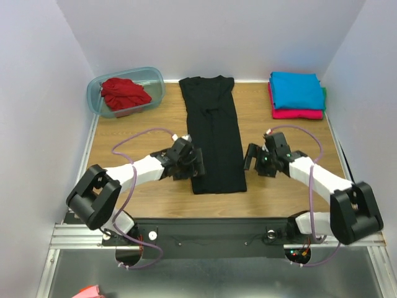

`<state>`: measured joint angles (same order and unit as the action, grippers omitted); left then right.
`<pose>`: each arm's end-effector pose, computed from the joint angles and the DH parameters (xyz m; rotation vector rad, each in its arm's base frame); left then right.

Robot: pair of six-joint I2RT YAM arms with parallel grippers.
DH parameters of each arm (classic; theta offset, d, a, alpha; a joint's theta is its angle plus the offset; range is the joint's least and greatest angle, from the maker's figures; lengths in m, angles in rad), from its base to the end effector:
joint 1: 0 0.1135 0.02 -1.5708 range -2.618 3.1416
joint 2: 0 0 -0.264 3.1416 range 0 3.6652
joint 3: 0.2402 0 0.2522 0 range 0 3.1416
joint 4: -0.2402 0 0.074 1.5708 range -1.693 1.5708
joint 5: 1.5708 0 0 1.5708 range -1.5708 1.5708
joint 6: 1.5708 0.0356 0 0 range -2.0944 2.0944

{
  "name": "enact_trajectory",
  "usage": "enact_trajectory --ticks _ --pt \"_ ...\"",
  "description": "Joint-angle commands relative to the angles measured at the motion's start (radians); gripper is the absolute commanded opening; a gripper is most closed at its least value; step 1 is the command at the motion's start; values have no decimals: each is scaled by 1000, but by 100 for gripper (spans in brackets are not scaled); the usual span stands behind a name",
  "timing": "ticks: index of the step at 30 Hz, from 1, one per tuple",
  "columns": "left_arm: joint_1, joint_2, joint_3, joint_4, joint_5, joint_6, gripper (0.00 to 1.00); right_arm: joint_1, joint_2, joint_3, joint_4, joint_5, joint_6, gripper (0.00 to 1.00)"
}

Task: Fold and stack the t-shirts
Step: Fold the tshirt

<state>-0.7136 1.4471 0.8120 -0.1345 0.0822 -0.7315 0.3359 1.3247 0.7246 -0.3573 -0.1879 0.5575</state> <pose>0.2240 -0.1978 0.2023 0.0210 2.4832 -0.7720 0.2380 0.0902 0.1916 0.2110 2.6005 0.5784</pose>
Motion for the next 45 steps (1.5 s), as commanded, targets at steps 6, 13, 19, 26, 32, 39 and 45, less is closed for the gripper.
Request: enact_trajectory --ticks 6,13,19,26,32,39,45 --pt "-38 -88 -218 153 8 -207 77 9 -282 -211 47 -67 127 100" --pt "-76 -123 -304 162 -1 -259 47 9 -282 -275 64 -101 157 100" --pt "-78 -152 -358 153 -12 -293 3 9 -265 -297 84 -142 162 95" --pt "-84 -215 -396 148 -21 -315 0 29 -181 -320 156 -191 179 74" --pt "-106 -254 -409 150 -33 -339 0 132 -111 -314 199 -185 211 52" --pt "-156 -284 -436 147 -36 -393 0 178 -160 -346 146 -114 271 18" --pt "-270 -422 -459 136 -35 -485 0 196 -356 -341 -30 -107 266 1"
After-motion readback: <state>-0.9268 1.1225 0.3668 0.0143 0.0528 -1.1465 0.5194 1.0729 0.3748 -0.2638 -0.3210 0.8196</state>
